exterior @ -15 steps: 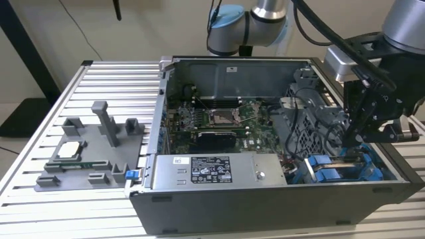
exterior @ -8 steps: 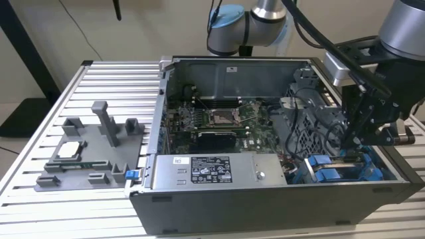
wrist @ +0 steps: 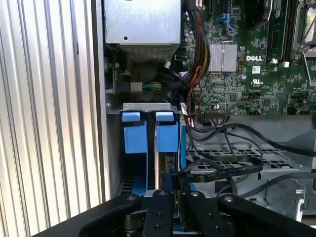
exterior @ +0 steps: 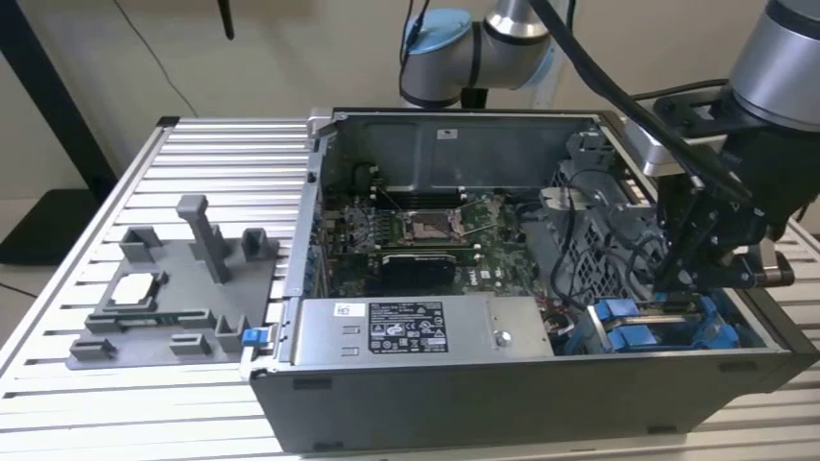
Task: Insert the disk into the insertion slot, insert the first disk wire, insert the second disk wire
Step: 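Insert the second disk wire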
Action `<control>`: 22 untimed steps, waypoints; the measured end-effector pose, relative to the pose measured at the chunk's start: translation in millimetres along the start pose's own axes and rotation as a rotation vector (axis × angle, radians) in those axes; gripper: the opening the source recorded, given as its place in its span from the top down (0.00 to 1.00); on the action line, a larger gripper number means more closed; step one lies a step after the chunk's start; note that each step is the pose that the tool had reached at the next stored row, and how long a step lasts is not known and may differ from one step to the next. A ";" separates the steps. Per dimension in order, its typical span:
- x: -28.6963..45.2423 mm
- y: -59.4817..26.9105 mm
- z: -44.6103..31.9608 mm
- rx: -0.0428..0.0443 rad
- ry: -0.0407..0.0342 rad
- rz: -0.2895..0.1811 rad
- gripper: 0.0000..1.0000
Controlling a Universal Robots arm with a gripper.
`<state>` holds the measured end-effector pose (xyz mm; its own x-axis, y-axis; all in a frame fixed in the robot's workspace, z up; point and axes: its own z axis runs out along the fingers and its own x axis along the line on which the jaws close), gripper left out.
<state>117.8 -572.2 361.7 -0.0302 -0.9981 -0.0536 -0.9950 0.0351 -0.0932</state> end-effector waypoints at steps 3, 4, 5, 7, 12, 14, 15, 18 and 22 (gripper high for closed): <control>0.0 -4.7 3.7 -0.0117 -0.0042 0.001 1.00; 0.0 -6.0 4.7 -0.0136 -0.0056 0.001 1.00; 0.0 -7.2 5.8 -0.0148 -0.0079 0.002 1.00; 0.0 -8.6 7.3 -0.0155 -0.0135 0.003 1.00; 0.3 -8.6 9.7 -0.0146 -0.0137 0.018 1.00; 0.5 -8.7 10.6 -0.0142 -0.0130 0.026 1.00; 0.5 -8.9 11.2 -0.0139 -0.0126 0.030 1.00; 0.7 -10.1 12.7 -0.0135 -0.0120 0.037 1.00; 0.9 -10.2 14.4 -0.0131 -0.0116 0.044 1.00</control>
<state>129.2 -572.7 348.3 -0.0724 -0.9950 -0.0688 -0.9940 0.0777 -0.0775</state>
